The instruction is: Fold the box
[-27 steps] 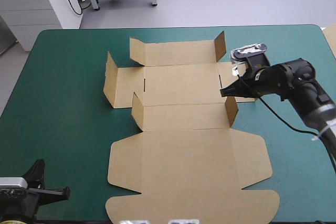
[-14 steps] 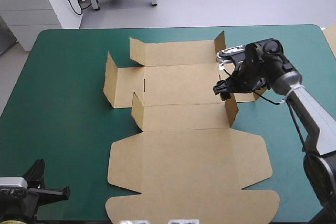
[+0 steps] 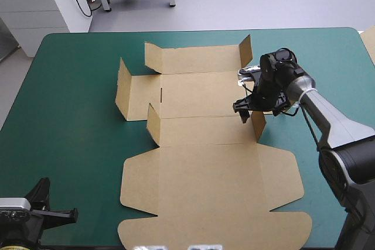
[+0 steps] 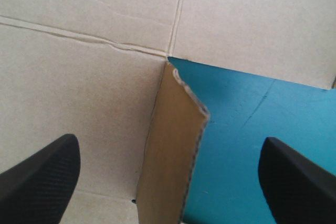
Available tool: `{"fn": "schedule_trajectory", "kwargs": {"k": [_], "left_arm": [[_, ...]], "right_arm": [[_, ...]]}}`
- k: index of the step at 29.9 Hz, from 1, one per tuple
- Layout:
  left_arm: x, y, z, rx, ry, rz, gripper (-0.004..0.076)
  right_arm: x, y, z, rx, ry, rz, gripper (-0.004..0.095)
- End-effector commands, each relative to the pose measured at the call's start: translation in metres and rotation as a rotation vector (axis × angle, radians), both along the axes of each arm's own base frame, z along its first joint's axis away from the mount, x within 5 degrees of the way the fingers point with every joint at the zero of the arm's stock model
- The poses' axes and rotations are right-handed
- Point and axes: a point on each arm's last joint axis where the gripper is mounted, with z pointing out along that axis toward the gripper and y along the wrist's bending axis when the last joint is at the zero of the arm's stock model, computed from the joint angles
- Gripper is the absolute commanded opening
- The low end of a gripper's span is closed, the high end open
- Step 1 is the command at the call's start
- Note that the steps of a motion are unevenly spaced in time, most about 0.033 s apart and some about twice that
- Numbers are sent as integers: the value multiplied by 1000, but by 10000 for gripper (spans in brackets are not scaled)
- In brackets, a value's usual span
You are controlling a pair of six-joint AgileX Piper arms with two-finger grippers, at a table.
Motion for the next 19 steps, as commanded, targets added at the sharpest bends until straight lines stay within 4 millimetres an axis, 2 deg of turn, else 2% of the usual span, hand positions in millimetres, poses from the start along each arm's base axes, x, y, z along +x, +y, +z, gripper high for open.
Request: {"fn": "schedule_trajectory", "kwargs": {"k": [1, 4, 8, 13, 19], "left_arm": [[-2, -1, 13, -2, -104, -14, -8], [-2, -1, 13, -2, -104, -14, -8], [-2, -1, 13, -2, -104, -14, -8], [-2, -1, 13, -2, -104, -14, -8], [-2, -1, 13, -2, -104, -14, -8]], "right_arm": [[-3, -1, 21, 16, -46, -7, 737], [-3, -1, 20, 15, -39, -13, 499], [-5, 4, 20, 69, -23, 14, -21], [-5, 5, 20, 75, -25, 66, -21], [-3, 5, 25, 25, -73, 332, -21]]}}
